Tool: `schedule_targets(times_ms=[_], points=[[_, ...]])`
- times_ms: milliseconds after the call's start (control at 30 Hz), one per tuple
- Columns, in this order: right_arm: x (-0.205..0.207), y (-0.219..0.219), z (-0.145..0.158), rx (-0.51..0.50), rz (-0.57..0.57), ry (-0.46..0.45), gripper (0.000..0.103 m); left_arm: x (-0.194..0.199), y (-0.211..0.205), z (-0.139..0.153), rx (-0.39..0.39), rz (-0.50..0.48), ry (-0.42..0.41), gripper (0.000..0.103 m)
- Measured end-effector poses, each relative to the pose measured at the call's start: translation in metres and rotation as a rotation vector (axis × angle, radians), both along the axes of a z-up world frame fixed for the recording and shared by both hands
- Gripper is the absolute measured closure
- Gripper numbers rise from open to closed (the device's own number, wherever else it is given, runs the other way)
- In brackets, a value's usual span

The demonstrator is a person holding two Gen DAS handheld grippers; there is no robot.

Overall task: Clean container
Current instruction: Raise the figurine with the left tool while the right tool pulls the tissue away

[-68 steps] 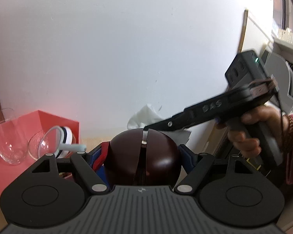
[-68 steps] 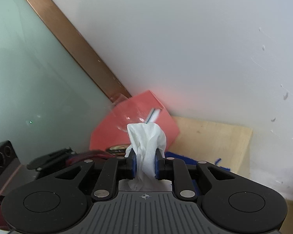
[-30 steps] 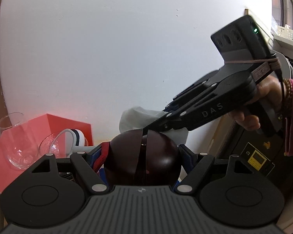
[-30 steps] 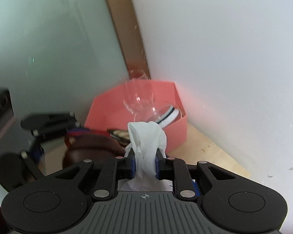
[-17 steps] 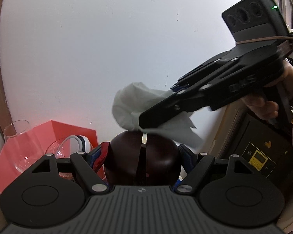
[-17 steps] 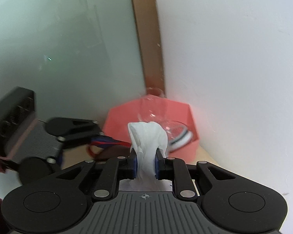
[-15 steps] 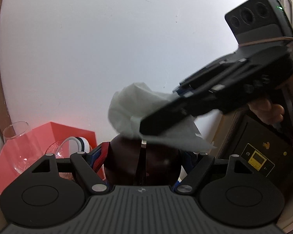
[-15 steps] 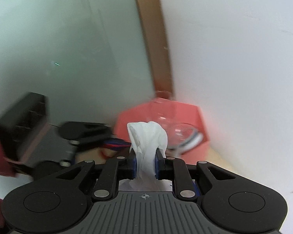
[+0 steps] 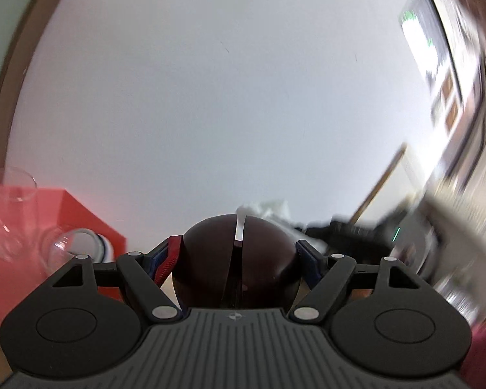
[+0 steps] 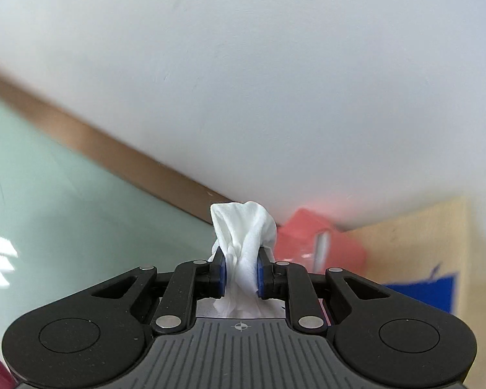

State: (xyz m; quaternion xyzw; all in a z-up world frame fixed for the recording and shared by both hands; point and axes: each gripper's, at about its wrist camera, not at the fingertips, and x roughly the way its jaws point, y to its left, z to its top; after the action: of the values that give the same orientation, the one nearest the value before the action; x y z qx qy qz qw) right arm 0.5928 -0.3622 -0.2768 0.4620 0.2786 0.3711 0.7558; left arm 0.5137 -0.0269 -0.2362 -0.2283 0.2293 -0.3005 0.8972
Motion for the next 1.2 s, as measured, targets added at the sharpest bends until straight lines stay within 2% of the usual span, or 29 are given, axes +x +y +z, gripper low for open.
schedule_targets(times_ms=[33, 100, 167, 267, 333, 500, 633, 800, 967, 1200], points=[[-0.001, 0.005, -0.005, 0.053, 0.006, 0.006, 0.083, 0.003, 0.003, 0.005, -0.015, 0.005, 0.003, 0.020], [-0.004, 0.017, -0.009, 0.135, 0.024, 0.002, 0.083, 0.007, 0.003, 0.011, 0.002, 0.007, 0.001, 0.020], [-0.007, 0.028, -0.009, 0.175, 0.034, -0.013, 0.083, 0.010, 0.005, 0.014, 0.003, 0.015, 0.013, 0.020], [-0.012, 0.043, 0.000, 0.142, 0.016, -0.050, 0.083, 0.017, 0.008, 0.017, -0.028, 0.021, 0.044, 0.020], [-0.018, 0.052, 0.006, 0.067, -0.007, -0.081, 0.083, 0.026, 0.011, 0.017, -0.035, 0.030, 0.052, 0.020], [-0.026, 0.056, 0.008, -0.011, -0.112, -0.059, 0.083, 0.044, 0.018, 0.012, -0.104, 0.059, 0.105, 0.020], [-0.033, 0.061, 0.013, -0.015, -0.144, -0.091, 0.083, 0.055, 0.011, 0.008, -0.096, 0.064, 0.135, 0.020], [-0.051, 0.060, 0.029, -0.097, -0.160, -0.166, 0.083, 0.068, 0.001, 0.003, -0.112, 0.067, 0.157, 0.020], [-0.066, 0.064, 0.034, -0.150, -0.109, -0.205, 0.083, 0.073, -0.007, 0.006, -0.097, 0.057, 0.146, 0.020], [-0.069, 0.083, 0.014, -0.106, -0.007, -0.143, 0.084, 0.073, -0.012, 0.010, -0.097, 0.046, 0.149, 0.020]])
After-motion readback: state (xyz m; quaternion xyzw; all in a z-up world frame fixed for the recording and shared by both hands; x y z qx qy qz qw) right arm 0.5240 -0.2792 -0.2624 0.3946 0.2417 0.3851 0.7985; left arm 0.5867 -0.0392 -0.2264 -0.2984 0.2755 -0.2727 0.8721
